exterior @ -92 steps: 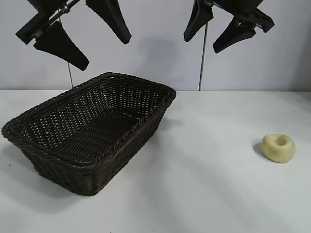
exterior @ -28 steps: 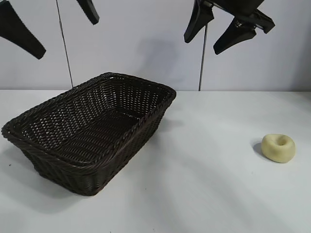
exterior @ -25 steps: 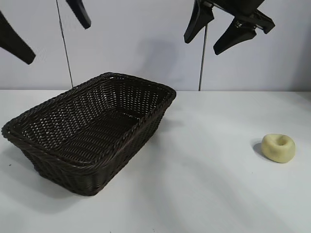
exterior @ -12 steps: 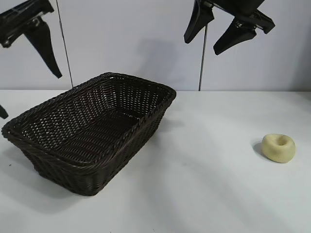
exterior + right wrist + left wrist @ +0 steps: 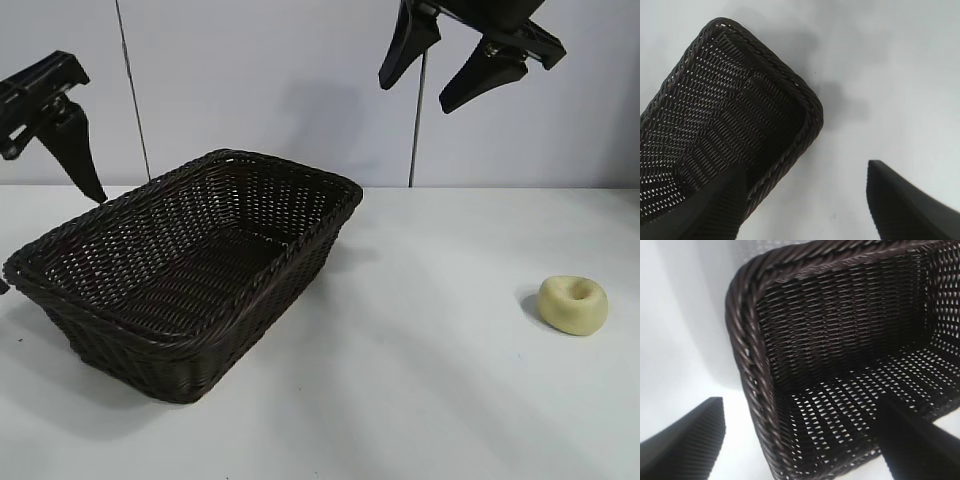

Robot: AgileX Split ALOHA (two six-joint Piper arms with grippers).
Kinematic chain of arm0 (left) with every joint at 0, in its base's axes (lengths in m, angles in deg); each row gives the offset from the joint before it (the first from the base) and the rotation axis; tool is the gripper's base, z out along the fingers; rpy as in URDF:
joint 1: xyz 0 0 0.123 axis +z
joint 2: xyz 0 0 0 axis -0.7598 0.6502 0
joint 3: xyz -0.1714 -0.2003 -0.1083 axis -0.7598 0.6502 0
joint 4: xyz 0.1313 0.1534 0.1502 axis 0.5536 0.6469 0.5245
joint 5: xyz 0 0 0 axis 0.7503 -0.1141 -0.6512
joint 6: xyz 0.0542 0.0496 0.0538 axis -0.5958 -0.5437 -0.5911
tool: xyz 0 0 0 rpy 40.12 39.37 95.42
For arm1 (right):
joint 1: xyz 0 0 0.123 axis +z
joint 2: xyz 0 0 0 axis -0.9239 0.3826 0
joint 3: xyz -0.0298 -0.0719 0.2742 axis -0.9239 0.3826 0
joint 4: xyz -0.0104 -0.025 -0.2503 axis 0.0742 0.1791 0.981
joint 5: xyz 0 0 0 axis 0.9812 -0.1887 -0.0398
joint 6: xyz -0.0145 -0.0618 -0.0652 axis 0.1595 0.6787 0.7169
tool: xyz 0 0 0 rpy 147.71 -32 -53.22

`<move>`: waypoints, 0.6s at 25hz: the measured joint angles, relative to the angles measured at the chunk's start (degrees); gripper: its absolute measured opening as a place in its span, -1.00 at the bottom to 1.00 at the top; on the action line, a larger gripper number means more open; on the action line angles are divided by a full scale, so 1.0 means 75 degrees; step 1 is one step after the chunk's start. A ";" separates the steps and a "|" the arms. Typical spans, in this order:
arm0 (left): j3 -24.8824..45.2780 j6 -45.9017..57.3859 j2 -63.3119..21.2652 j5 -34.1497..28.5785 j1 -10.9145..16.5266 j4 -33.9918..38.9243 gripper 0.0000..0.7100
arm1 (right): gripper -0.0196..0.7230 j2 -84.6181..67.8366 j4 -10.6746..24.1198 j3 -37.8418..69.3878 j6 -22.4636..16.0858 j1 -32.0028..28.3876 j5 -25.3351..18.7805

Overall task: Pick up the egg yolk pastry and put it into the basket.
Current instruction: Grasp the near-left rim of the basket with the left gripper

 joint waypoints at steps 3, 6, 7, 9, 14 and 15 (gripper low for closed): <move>0.0054 0.0006 0.0000 0.0191 0.0000 0.0054 0.67 | 0.39 0.0000 0.0000 0.0000 0.0000 0.0000 0.0000; 0.0069 0.0006 0.0000 0.0447 0.0000 0.0112 0.67 | 0.39 0.0000 0.0000 0.0000 0.0000 0.0000 0.0000; 0.0069 0.0006 0.0000 0.0493 0.0000 0.0127 0.67 | 0.39 0.0000 0.0000 0.0000 0.0000 0.0000 -0.0002; 0.0069 0.0006 0.0072 0.0544 0.0000 0.0130 0.67 | 0.39 0.0000 0.0000 0.0000 0.0000 0.0000 -0.0019; 0.0069 0.0006 0.0647 0.0555 0.0000 0.0130 0.67 | 0.39 0.0000 0.0007 0.0000 0.0000 0.0000 -0.0019; 0.0069 0.0006 0.0791 0.0594 0.0000 0.0130 0.67 | 0.39 0.0000 0.0007 0.0000 0.0000 0.0000 -0.0019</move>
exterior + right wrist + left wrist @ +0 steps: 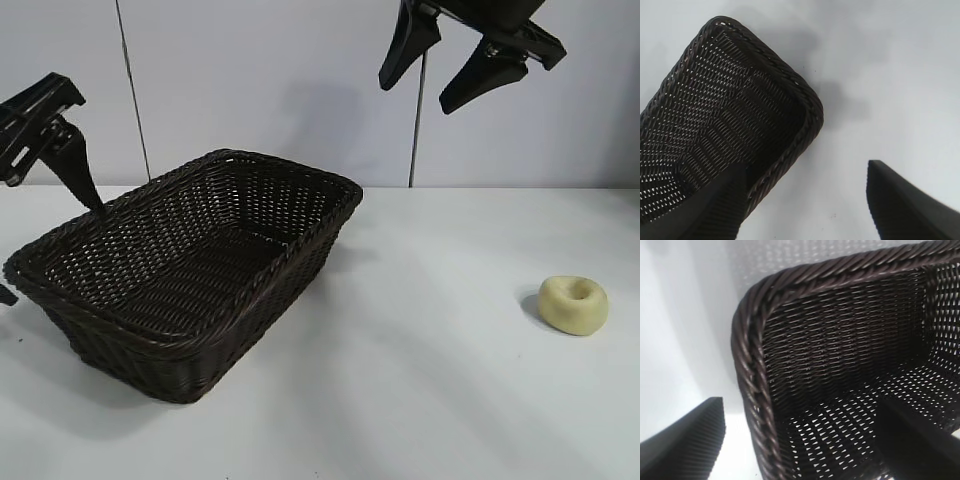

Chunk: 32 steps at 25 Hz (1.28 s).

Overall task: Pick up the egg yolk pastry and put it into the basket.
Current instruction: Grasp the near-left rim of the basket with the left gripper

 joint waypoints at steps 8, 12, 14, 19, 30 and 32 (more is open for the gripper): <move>0.0000 -0.0008 0.0984 0.0630 0.0000 -0.0196 0.67 | 0.39 0.0000 0.0000 0.0000 0.0000 0.0000 0.0000; 0.0000 -0.0025 0.1099 0.0699 0.0000 -0.0256 0.57 | 0.39 0.0000 0.0000 0.0000 0.0000 0.0000 0.0000; 0.0000 -0.0031 0.1099 0.0716 0.0000 -0.0256 0.33 | 0.39 0.0000 0.0000 0.0000 0.0000 0.0000 0.0000; 0.0000 -0.0039 0.1099 0.0716 0.0000 -0.0256 -0.24 | 0.39 0.0000 0.0000 0.0000 0.0000 0.0000 0.0000; 0.0000 -0.0010 0.1099 0.0675 0.0000 -0.0311 -0.70 | 0.39 0.0000 0.0000 0.0000 0.0000 0.0000 0.0000; 0.0000 -0.0010 0.1089 0.0591 0.0000 -0.0311 -0.70 | 0.39 0.0000 0.0000 0.0000 0.0000 0.0000 0.0000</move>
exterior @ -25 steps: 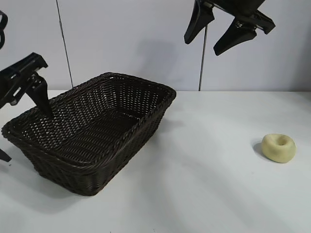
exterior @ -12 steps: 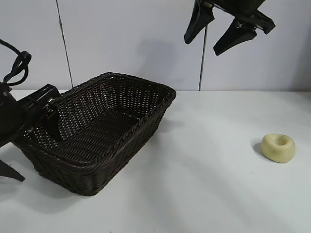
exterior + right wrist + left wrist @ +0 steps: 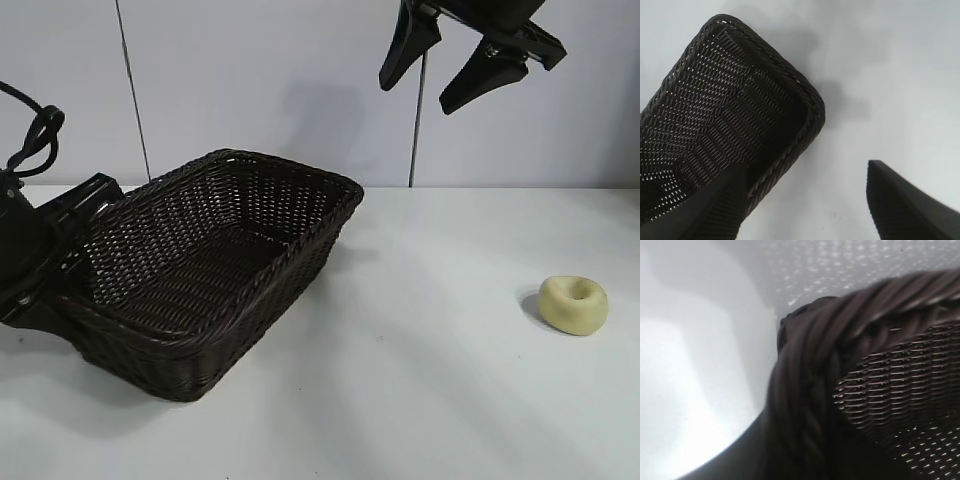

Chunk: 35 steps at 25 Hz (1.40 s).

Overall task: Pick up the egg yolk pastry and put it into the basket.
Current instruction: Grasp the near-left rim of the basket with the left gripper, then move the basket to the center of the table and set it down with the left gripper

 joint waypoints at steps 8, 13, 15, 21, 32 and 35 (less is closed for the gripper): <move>-0.0336 -0.0459 -0.0228 -0.0780 0.0000 0.0026 -0.71 | 0.39 0.0000 0.0000 0.0000 0.0000 0.0000 -0.0006; -0.1143 -0.1238 -0.0228 -0.1535 0.0000 0.0090 -0.71 | 0.39 0.0000 0.0000 0.0000 0.0000 0.0000 -0.0006; -0.1465 -0.1587 -0.0228 -0.1704 0.0025 0.0046 -0.71 | 0.39 0.0000 0.0000 0.0000 0.0000 0.0000 -0.0006; -0.2018 -0.3435 -0.0221 -0.2165 0.0576 -0.0968 -0.71 | 0.39 0.0000 0.0000 0.0000 0.0000 0.0000 -0.0006; -0.2027 -0.6624 -0.0221 -0.3040 0.1419 -0.1764 -0.71 | 0.39 0.0000 0.0000 0.0000 0.0000 0.0000 -0.0006; -0.2027 -0.6915 -0.0221 -0.3101 0.1419 -0.1780 -0.71 | 0.39 0.0000 0.0000 0.0000 0.0000 0.0000 -0.0006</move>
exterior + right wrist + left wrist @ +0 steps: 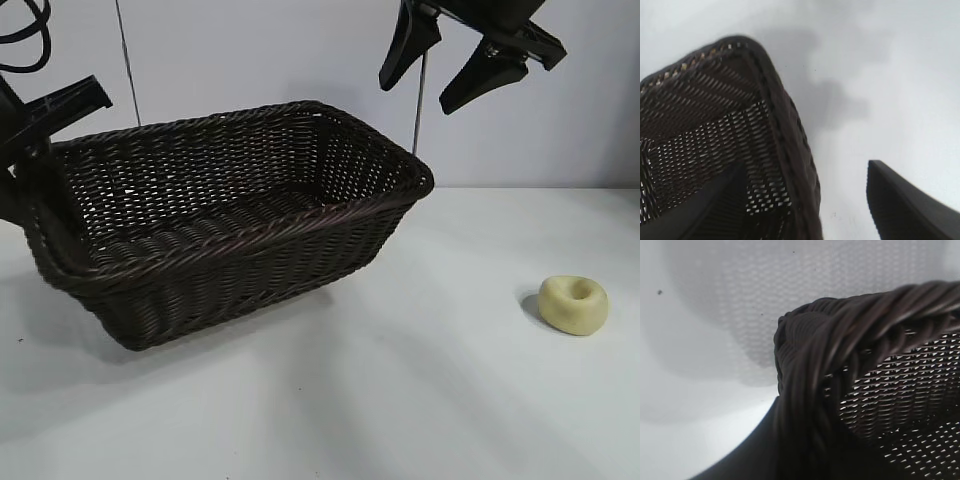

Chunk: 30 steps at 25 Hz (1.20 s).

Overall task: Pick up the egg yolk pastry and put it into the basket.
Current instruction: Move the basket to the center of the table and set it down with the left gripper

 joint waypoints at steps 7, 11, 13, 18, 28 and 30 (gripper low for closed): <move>-0.0796 -0.0516 0.0446 -0.0862 0.0000 0.0009 -0.71 | 0.39 0.0000 0.0000 0.0000 0.0000 0.0000 -0.0034; -0.1801 -0.0881 0.1227 -0.1561 0.0000 0.0008 -0.71 | 0.39 0.0000 0.0000 0.0000 0.0000 0.0000 -0.0042; -0.2250 -0.1028 0.1606 -0.1832 0.0000 0.0008 -0.71 | 0.39 0.0000 0.0000 0.0000 0.0000 0.0000 -0.0042; -0.3034 -0.1332 0.2310 -0.2283 0.0000 -0.0018 -0.71 | 0.39 0.0000 0.0000 0.0000 0.0000 0.0000 -0.0049; -0.3226 -0.1655 0.2668 -0.2003 -0.0416 -0.0262 -0.71 | 0.39 0.0000 0.0000 0.0000 0.0000 0.0000 -0.0056; -0.3226 -0.1673 0.2668 -0.1864 -0.0469 -0.0286 -0.71 | 0.39 0.0000 0.0000 0.0000 0.0000 0.0000 -0.0056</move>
